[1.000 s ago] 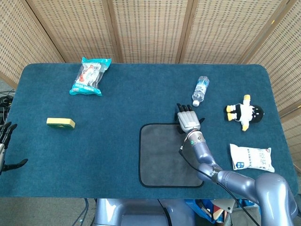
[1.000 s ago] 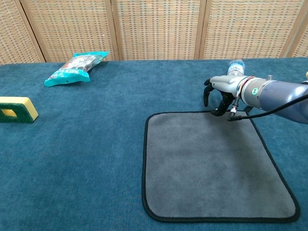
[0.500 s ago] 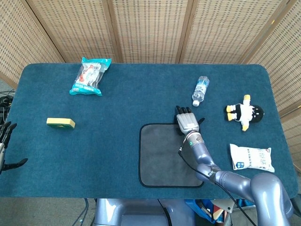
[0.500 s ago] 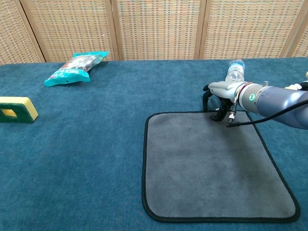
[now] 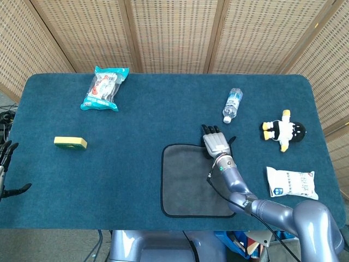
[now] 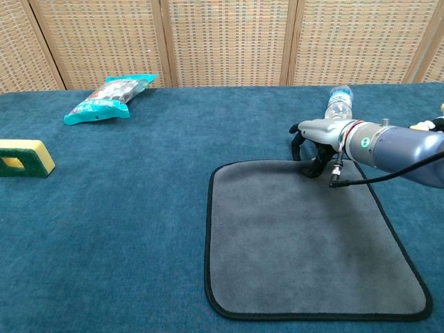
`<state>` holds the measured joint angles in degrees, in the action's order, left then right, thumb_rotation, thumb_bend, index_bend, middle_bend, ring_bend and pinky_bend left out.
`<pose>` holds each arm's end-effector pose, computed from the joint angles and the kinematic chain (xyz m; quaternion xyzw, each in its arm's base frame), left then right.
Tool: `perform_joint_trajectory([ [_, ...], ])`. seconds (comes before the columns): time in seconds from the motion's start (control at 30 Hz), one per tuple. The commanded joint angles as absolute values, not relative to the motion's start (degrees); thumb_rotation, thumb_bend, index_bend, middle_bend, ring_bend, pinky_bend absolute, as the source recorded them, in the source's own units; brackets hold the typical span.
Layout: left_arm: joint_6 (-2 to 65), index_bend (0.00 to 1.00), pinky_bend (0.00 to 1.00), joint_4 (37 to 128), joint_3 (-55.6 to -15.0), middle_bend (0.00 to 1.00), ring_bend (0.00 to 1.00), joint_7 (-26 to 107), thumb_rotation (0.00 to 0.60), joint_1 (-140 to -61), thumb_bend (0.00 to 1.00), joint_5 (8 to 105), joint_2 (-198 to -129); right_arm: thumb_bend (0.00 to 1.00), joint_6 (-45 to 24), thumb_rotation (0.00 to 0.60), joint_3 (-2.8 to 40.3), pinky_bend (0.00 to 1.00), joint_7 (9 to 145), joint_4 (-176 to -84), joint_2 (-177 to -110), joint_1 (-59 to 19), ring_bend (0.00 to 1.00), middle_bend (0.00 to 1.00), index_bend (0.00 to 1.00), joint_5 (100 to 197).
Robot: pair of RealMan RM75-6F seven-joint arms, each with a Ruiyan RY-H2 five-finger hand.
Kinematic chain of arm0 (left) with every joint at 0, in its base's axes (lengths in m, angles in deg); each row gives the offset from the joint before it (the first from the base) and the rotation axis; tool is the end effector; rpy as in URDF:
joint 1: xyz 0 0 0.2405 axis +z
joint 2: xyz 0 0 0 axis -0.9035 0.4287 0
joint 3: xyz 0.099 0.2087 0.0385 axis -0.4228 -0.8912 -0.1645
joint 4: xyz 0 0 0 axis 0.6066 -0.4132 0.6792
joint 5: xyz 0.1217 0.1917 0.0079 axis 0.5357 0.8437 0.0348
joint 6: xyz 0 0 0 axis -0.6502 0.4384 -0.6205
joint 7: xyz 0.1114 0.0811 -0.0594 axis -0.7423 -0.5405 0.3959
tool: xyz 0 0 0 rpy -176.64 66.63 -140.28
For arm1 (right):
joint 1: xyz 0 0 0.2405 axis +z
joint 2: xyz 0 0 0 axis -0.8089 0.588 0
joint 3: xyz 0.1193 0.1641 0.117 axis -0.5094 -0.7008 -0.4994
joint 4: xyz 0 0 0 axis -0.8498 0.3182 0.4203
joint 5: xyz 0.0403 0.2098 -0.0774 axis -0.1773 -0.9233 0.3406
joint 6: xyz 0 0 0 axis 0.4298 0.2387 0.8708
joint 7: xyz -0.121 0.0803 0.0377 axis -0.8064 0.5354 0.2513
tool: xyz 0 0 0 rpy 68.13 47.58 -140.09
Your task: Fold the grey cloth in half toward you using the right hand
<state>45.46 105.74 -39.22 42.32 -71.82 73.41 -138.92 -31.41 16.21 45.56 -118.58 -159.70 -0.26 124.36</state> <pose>-0.3115 0.2034 0.1554 -0.5764 -0.4271 -0.3491 0.6029 -0.1450 -0.4026 -0.0762 0.7285 -0.4323 0.2560 0.4657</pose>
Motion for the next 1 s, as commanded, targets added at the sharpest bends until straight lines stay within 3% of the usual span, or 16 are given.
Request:
perform_joint_trajectory([
  [0.03, 45.5, 0.0, 0.0, 105.7, -39.2, 0.0, 0.0, 42.3, 0.6, -71.8, 0.14, 73.5, -138.9, 0.49, -31.2, 0.6, 16.3, 0.0, 45.5, -118.6, -159.6, -0.3, 0.0, 0.0, 0.53, 124.3],
  [0.43, 45.4, 0.0, 0.0, 105.9, -39.3, 0.0, 0.0, 42.4, 0.6, -72.0, 0.14, 73.6, -138.9, 0.49, -27.7, 0.6, 18.6, 0.0, 45.8, -123.1, -157.4, -2.0, 0.0, 0.0, 0.59, 129.5],
  [1.0, 47.1, 0.0, 0.0, 106.7, -40.7, 0.0, 0.0, 43.3, 0.6, -71.3, 0.14, 77.5, -138.3, 0.54, -17.1, 0.6, 26.8, 0.0, 45.5, -140.9, -149.2, -9.6, 0.0, 0.0, 0.6, 143.8],
])
